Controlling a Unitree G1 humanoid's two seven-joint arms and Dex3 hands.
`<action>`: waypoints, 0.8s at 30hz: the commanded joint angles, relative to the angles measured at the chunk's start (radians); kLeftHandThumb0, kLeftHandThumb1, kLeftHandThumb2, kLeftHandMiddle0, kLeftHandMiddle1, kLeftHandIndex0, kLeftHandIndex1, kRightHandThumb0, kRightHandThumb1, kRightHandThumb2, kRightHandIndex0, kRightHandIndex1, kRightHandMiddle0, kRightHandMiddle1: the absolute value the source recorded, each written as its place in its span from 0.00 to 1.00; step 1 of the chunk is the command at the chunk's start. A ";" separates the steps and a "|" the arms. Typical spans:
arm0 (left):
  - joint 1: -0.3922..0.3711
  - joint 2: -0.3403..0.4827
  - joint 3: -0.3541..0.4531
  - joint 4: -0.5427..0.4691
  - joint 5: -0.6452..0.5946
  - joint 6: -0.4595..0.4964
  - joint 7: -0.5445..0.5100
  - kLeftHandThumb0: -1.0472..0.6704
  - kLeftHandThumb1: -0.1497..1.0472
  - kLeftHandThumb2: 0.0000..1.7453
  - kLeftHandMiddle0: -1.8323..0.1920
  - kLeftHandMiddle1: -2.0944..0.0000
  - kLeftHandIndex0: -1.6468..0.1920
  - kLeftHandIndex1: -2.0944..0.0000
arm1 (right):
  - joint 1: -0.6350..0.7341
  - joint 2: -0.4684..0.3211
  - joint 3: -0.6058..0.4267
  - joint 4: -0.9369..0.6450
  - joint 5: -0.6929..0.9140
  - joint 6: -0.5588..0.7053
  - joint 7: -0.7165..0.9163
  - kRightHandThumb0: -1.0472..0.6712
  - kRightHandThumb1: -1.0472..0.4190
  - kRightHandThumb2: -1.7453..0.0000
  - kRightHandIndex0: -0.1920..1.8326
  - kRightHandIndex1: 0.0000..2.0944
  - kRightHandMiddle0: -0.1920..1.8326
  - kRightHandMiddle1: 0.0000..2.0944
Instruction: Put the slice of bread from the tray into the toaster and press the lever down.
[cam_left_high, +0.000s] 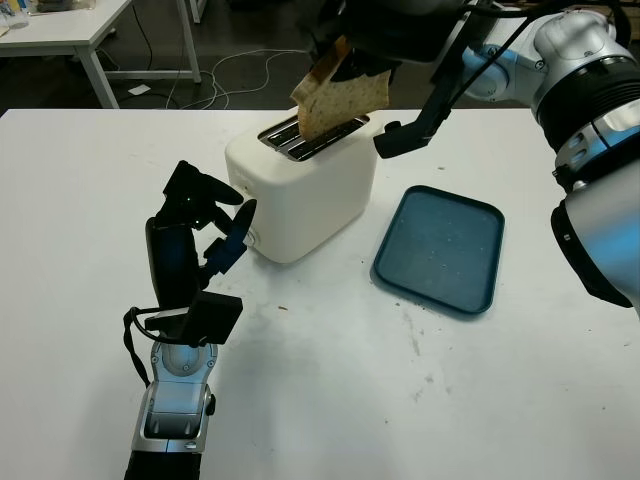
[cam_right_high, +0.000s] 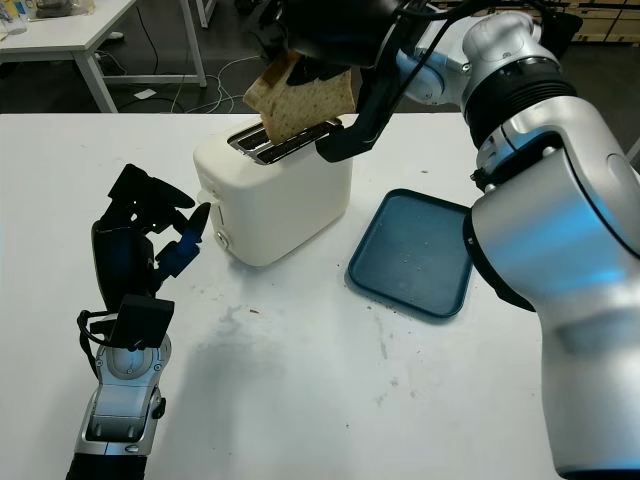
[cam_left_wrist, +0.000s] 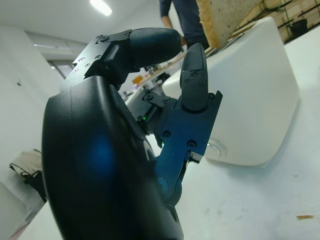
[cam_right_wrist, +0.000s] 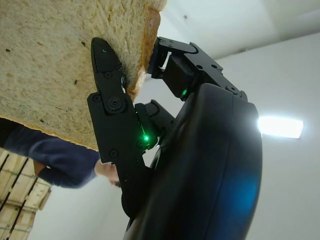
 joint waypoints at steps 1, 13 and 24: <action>0.004 -0.001 0.002 -0.012 0.009 0.011 0.006 0.49 0.76 0.26 0.47 0.17 0.66 0.18 | 0.006 0.005 0.004 0.001 0.005 -0.016 -0.009 0.36 0.09 0.88 0.65 0.83 0.52 0.83; -0.002 -0.002 -0.001 -0.004 0.018 -0.005 0.018 0.51 0.76 0.25 0.47 0.17 0.67 0.19 | 0.031 0.033 0.034 0.010 -0.019 -0.004 0.007 0.35 0.09 0.87 0.63 0.83 0.50 0.83; 0.004 -0.004 -0.002 -0.008 0.042 -0.006 0.042 0.50 0.75 0.26 0.47 0.17 0.66 0.19 | 0.047 0.065 0.136 0.023 -0.094 0.026 -0.096 0.34 0.09 0.87 0.63 0.83 0.52 0.83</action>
